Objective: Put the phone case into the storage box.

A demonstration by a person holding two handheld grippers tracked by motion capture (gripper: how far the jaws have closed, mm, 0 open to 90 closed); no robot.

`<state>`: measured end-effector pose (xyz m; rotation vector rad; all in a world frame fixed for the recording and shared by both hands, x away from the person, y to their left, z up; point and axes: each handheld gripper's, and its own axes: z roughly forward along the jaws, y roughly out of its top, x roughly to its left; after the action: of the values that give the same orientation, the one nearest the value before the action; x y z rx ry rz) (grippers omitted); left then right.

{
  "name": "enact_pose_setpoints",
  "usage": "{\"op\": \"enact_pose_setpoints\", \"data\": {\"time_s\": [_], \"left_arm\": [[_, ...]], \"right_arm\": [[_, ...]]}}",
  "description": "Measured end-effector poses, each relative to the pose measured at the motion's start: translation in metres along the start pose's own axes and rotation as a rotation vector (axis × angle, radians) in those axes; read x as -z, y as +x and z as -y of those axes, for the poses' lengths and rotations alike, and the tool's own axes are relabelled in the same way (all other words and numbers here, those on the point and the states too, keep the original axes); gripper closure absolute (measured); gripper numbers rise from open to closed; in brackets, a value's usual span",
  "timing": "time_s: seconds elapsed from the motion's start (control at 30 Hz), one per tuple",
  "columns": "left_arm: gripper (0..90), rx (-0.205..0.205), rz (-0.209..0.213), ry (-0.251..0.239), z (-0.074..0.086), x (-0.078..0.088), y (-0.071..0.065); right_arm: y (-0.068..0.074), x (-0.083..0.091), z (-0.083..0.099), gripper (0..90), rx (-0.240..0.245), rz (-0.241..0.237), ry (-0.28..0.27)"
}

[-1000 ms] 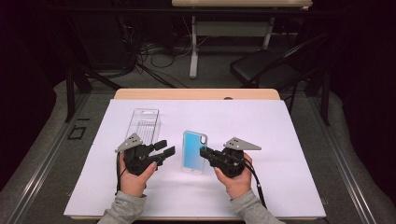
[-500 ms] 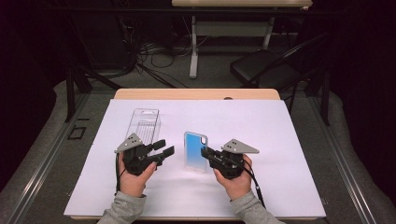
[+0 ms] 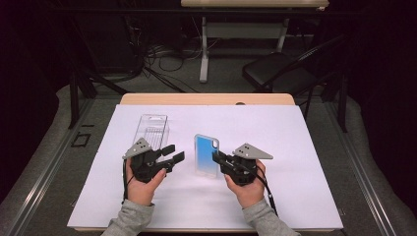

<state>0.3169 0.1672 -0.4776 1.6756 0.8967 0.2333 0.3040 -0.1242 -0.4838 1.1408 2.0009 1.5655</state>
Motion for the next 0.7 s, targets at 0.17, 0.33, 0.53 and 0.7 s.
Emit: {"op": "enact_pose_setpoints", "data": {"time_s": [0.17, 0.33, 0.53, 0.7], "left_arm": [[47.5, -0.006, -0.014, -0.005, -0.004, -0.003, -0.001], [48.0, -0.011, -0.029, -0.012, -0.013, -0.006, -0.002], [50.0, -0.031, -0.044, -0.029, -0.027, -0.010, -0.004], [51.5, -0.053, -0.062, -0.026, -0.038, -0.016, -0.005]], "right_arm": [[0.001, 0.000, -0.007, 82.0, 0.023, 0.038, -0.009], [0.000, -0.005, -0.013, 82.0, 0.030, 0.080, -0.009], [-0.002, -0.010, -0.017, 82.1, 0.003, 0.102, -0.012], [-0.003, -0.013, -0.021, 82.0, 0.010, 0.124, -0.024]]}}
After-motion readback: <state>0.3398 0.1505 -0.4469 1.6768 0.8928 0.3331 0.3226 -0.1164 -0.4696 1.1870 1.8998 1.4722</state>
